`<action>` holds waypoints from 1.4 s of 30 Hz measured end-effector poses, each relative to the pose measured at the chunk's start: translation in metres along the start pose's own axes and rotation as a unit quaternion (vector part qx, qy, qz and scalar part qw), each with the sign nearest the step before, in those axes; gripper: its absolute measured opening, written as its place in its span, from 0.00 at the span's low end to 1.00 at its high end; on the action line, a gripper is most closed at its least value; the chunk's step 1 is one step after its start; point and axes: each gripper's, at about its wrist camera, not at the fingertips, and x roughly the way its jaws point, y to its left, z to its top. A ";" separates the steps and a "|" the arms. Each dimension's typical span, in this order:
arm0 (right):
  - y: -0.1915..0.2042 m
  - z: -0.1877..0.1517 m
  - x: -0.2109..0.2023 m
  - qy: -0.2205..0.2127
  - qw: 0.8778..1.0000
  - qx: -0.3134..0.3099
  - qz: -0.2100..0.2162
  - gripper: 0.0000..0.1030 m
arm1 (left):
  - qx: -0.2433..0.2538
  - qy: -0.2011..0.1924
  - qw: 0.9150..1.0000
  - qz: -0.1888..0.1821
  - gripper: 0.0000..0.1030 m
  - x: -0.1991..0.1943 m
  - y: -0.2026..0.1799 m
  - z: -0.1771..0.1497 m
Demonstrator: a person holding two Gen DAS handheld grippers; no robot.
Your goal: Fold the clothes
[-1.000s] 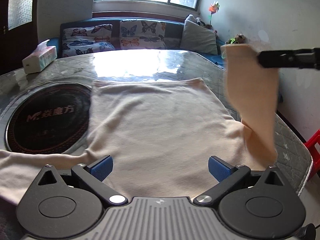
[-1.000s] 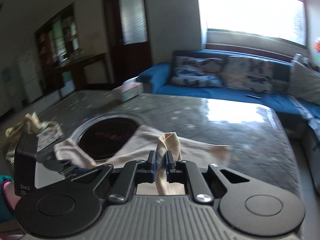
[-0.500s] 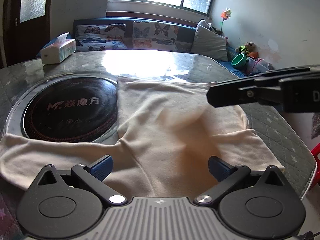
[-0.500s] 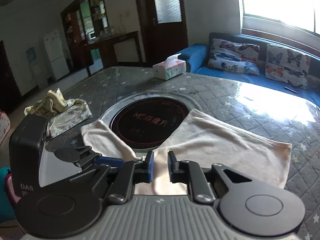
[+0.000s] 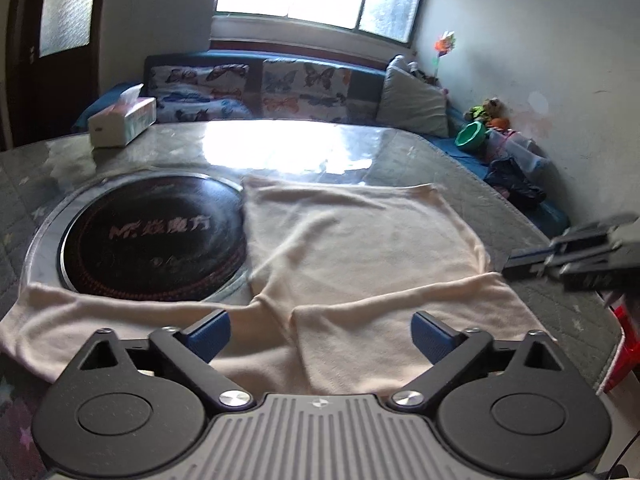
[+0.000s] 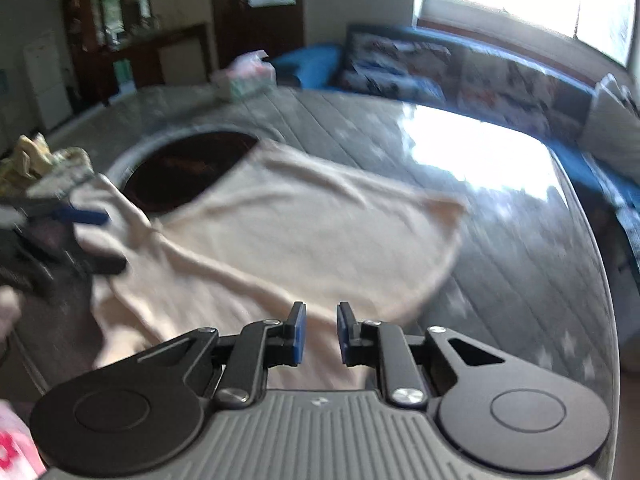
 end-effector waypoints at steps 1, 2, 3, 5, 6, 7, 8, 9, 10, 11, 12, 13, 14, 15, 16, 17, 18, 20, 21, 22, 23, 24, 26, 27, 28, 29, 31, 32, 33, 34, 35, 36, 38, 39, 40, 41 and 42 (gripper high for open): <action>-0.002 -0.006 0.003 0.003 1.000 0.001 -0.002 0.16 | 0.003 -0.002 1.000 -0.005 0.86 0.001 -0.002 0.001; -0.005 -0.011 0.005 0.005 1.000 0.002 -0.003 0.16 | 0.007 -0.003 1.000 -0.010 0.84 0.003 -0.005 0.002; -0.005 -0.014 0.008 0.006 1.000 0.005 -0.002 0.16 | 0.011 -0.004 1.000 -0.015 0.82 0.006 -0.008 0.002; -0.007 -0.016 0.011 0.001 1.000 0.009 0.001 0.16 | 0.016 0.000 1.000 -0.023 0.73 0.013 -0.013 0.003; -0.007 -0.016 0.013 -0.002 1.000 0.009 0.003 0.16 | 0.019 0.002 0.999 -0.028 0.71 0.016 -0.015 0.003; -0.007 -0.016 0.015 -0.005 1.000 0.009 0.004 0.16 | 0.021 0.004 0.999 -0.032 0.66 0.020 -0.017 0.003; -0.007 -0.015 0.016 -0.009 1.000 0.009 0.007 0.16 | 0.021 0.007 0.999 -0.034 0.60 0.023 -0.018 0.003; -0.006 -0.014 0.019 -0.010 1.000 0.010 0.008 0.16 | 0.022 0.009 0.999 -0.037 0.58 0.027 -0.019 0.002; -0.007 -0.014 0.022 -0.009 1.000 0.011 0.009 0.16 | 0.023 0.012 0.999 -0.039 0.57 0.030 -0.020 0.001; -0.007 -0.013 0.025 -0.007 1.000 0.011 0.010 0.15 | 0.025 0.017 0.999 -0.039 0.57 0.034 -0.020 0.000; -0.007 -0.014 0.027 -0.005 1.000 0.012 0.011 0.15 | 0.027 0.021 0.999 -0.039 0.56 0.037 -0.020 -0.001; -0.008 -0.015 0.030 -0.002 1.000 0.014 0.012 0.15 | 0.026 0.026 0.999 -0.038 0.55 0.041 -0.019 -0.003; -0.008 -0.016 0.031 -0.002 1.000 0.013 0.012 0.15 | 0.023 0.033 0.999 -0.036 0.54 0.044 -0.017 -0.005; -0.007 -0.015 0.030 -0.004 1.000 0.010 0.013 0.15 | 0.018 0.039 0.998 -0.036 0.54 0.047 -0.014 -0.007; -0.006 -0.015 0.029 -0.006 1.000 0.008 0.013 0.15 | 0.012 0.040 0.998 -0.036 0.53 0.047 -0.012 -0.008; -0.006 -0.015 0.028 -0.008 1.000 0.005 0.014 0.15 | 0.007 0.037 0.999 -0.039 0.53 0.045 -0.009 -0.009; -0.004 -0.014 0.026 -0.010 1.000 0.004 0.016 0.15 | 0.003 0.034 0.999 -0.040 0.53 0.042 -0.007 -0.009; -0.002 -0.012 0.024 -0.013 1.000 -0.001 0.022 0.15 | -0.004 0.022 0.999 -0.036 0.54 0.033 -0.003 -0.008; 0.000 -0.012 0.025 -0.012 1.000 -0.005 0.023 0.16 | -0.007 0.015 0.999 -0.033 0.55 0.028 0.000 -0.007; 0.001 -0.012 0.026 -0.010 1.000 -0.008 0.023 0.16 | -0.011 0.010 0.999 -0.028 0.55 0.023 0.003 -0.007; 0.002 -0.013 0.027 -0.008 1.000 -0.009 0.023 0.16 | -0.017 0.005 1.000 -0.019 0.55 0.018 0.007 -0.007; 0.003 -0.013 0.028 -0.007 1.000 -0.009 0.022 0.16 | -0.024 0.000 1.000 -0.008 0.55 0.012 0.013 -0.007; 0.004 -0.014 0.029 -0.006 1.000 -0.009 0.021 0.16 | -0.041 -0.008 0.999 0.023 0.59 0.001 0.027 -0.008; 0.004 -0.014 0.028 -0.007 1.000 -0.008 0.022 0.16 | -0.049 -0.011 0.998 0.041 0.60 -0.004 0.035 -0.009; 0.005 -0.014 0.027 -0.009 1.000 -0.007 0.024 0.17 | -0.058 -0.015 0.996 0.063 0.63 -0.010 0.045 -0.010; 0.006 -0.014 0.026 -0.009 1.000 -0.008 0.027 0.18 | -0.066 -0.019 0.994 0.084 0.66 -0.015 0.054 -0.011; 0.010 -0.013 0.024 -0.011 0.999 -0.012 0.032 0.24 | -0.082 -0.025 0.988 0.129 0.68 -0.023 0.072 -0.014; 0.012 -0.012 0.024 -0.011 0.999 -0.015 0.034 0.24 | -0.090 -0.027 0.984 0.152 0.69 -0.026 0.081 -0.015; 0.014 -0.012 0.024 -0.011 0.999 -0.017 0.036 0.24 | -0.099 -0.030 0.979 0.174 0.70 -0.029 0.090 -0.017; 0.016 -0.012 0.024 -0.011 0.999 -0.019 0.039 0.24 | -0.109 -0.032 0.974 0.195 0.72 -0.033 0.099 -0.019; 0.018 -0.012 0.025 -0.010 0.999 -0.020 0.041 0.25 | -0.120 -0.034 0.969 0.212 0.73 -0.035 0.107 -0.021; 0.019 -0.012 0.025 -0.010 0.999 -0.021 0.042 0.26 | -0.131 -0.034 0.964 0.227 0.74 -0.036 0.115 -0.022; 0.022 -0.013 0.026 -0.008 0.999 -0.024 0.044 0.26 | -0.152 -0.033 0.954 0.256 0.74 -0.039 0.130 -0.026; 0.022 -0.013 0.026 -0.007 0.999 -0.024 0.044 0.26 | -0.161 -0.030 0.950 0.266 0.74 -0.039 0.137 -0.027; 0.023 -0.013 0.026 -0.007 0.999 -0.025 0.045 0.26 | -0.170 -0.028 0.946 0.276 0.74 -0.039 0.144 -0.029; 0.023 -0.013 0.026 -0.007 0.999 -0.026 0.045 0.26 | -0.179 -0.025 0.942 0.283 0.73 -0.039 0.150 -0.030; 0.024 -0.013 0.025 -0.008 0.999 -0.026 0.045 0.26 | -0.187 -0.024 0.940 0.286 0.72 -0.038 0.155 -0.032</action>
